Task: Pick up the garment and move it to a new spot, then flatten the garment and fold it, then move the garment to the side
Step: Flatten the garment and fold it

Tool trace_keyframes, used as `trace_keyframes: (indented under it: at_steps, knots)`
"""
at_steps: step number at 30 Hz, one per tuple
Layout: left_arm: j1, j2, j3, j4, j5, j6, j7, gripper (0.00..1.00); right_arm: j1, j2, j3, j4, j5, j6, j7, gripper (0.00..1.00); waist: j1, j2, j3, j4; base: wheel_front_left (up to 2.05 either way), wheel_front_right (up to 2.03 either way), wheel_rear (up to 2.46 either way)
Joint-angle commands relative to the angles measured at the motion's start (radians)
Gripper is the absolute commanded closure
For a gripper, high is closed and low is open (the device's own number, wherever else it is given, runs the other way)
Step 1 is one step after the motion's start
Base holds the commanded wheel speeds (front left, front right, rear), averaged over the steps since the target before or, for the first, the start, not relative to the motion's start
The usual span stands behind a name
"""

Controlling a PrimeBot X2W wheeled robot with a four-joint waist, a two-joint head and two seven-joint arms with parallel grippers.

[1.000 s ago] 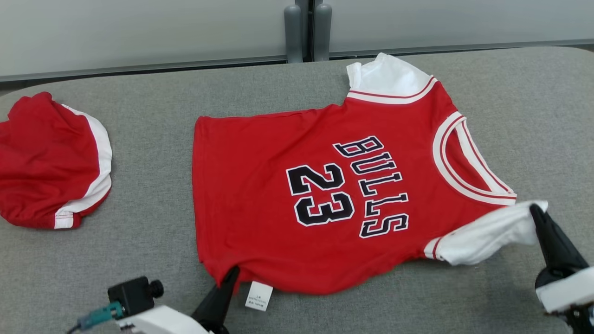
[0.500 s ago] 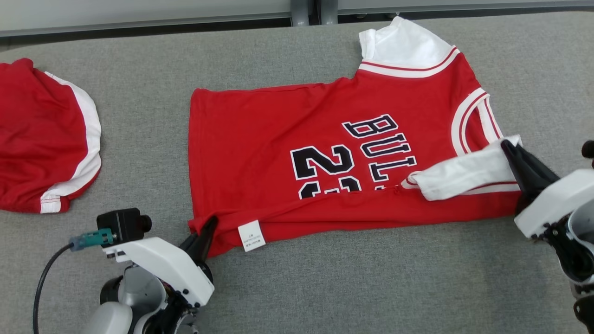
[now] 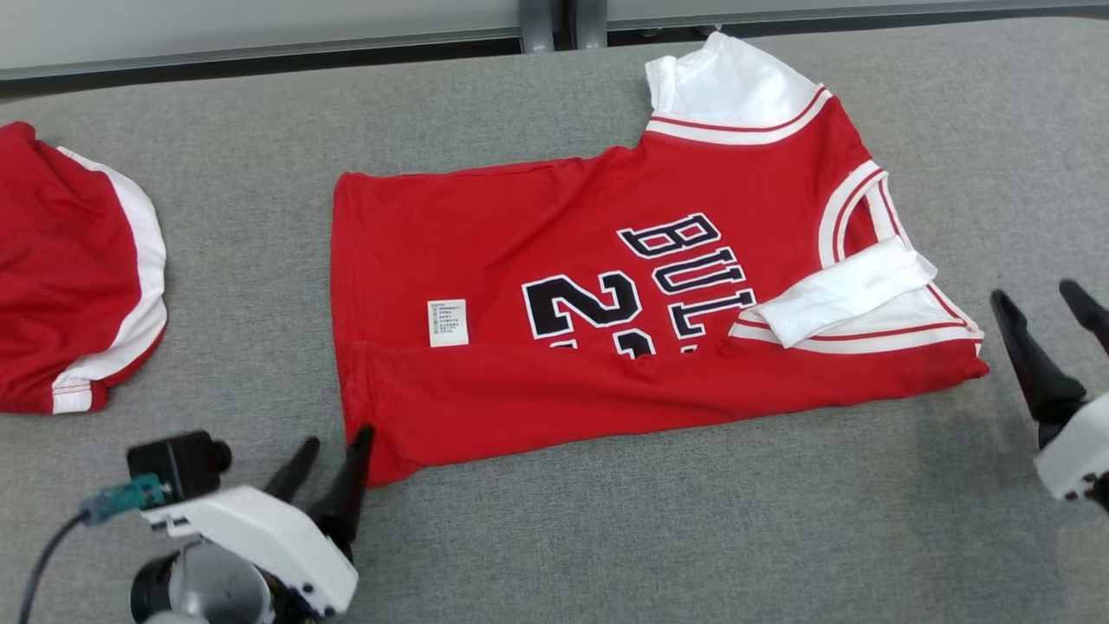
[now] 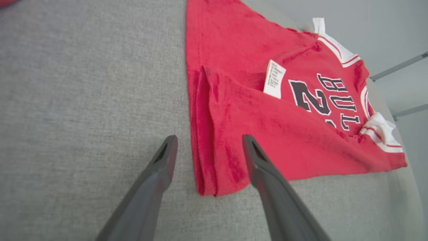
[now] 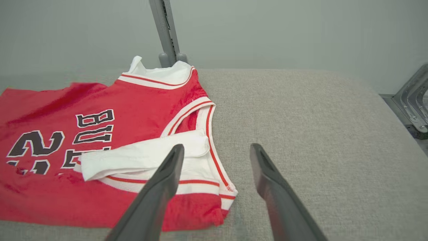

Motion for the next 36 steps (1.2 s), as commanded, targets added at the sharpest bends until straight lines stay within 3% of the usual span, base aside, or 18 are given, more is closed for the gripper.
trace_keyframes:
  at_steps: [1, 14, 15, 16, 17, 21, 22, 23, 24, 30, 36]
  knots:
    - [0.031, 0.009, -0.015, -0.013, 0.012, -0.007, 0.004, 0.00, 0.034, -0.009, 0.000, -0.010, -0.016, 0.000, 0.023, 0.00, 0.0000, 0.0000, 0.014, -0.009, 0.00, 0.00, 0.00]
    - [0.004, 0.012, -0.087, 0.073, 0.028, -0.023, 0.062, 0.02, -0.024, -0.033, 0.020, 0.088, -0.116, 0.000, 0.160, 0.00, 0.0000, 0.0000, 0.125, 0.023, 0.00, 0.00, 0.00]
    - [0.001, 0.009, -0.096, 0.080, 0.025, -0.031, 0.069, 0.37, -0.029, -0.031, 0.026, 0.100, -0.115, 0.000, 0.174, 0.00, 0.0000, 0.0000, 0.128, 0.026, 0.00, 0.00, 0.00]
    - [0.002, 0.007, -0.105, 0.086, 0.021, -0.039, 0.074, 0.63, -0.031, -0.029, 0.036, 0.109, -0.107, 0.000, 0.191, 0.00, 0.0000, 0.0000, 0.130, 0.029, 0.00, 0.00, 0.00]
    - [0.004, 0.007, -0.113, 0.091, 0.014, -0.049, 0.083, 1.00, -0.032, -0.026, 0.048, 0.116, -0.097, 0.000, 0.208, 0.00, 0.0000, 0.0000, 0.132, 0.031, 0.00, 0.00, 0.00]
    - [0.012, -0.005, -0.138, 0.088, -0.010, -0.087, 0.102, 1.00, -0.037, -0.029, 0.083, 0.120, -0.058, 0.000, 0.241, 0.00, 0.0000, 0.0000, 0.134, 0.037, 0.00, 0.00, 0.00]
    - [0.013, -0.009, -0.142, 0.085, -0.022, -0.098, 0.107, 1.00, -0.039, -0.033, 0.092, 0.116, -0.043, 0.000, 0.243, 0.13, 0.0000, 0.0000, 0.133, 0.040, 0.00, 0.00, 0.00]
    - [0.015, -0.008, -0.145, 0.084, -0.035, -0.113, 0.110, 1.00, -0.043, -0.032, 0.093, 0.110, -0.022, 0.000, 0.237, 0.68, 0.0000, 0.0000, 0.130, 0.041, 0.00, 0.00, 0.00]
    - [0.019, -0.008, -0.148, 0.081, -0.049, -0.126, 0.117, 1.00, -0.048, -0.032, 0.090, 0.107, -0.003, 0.000, 0.229, 1.00, 0.0000, 0.0000, 0.124, 0.043, 0.00, 0.00, 0.00]
    - [0.027, 0.004, -0.120, 0.049, -0.106, -0.162, 0.124, 1.00, -0.038, -0.094, 0.093, 0.080, 0.087, 0.000, 0.234, 1.00, 0.0000, 0.0000, 0.079, 0.045, 0.00, 0.00, 0.00]
    - [0.043, 0.033, -0.089, 0.009, -0.116, -0.159, 0.119, 1.00, 0.021, -0.172, 0.104, 0.026, 0.179, 0.000, 0.267, 1.00, 0.0000, 0.0000, 0.023, 0.045, 0.00, 0.00, 0.00]
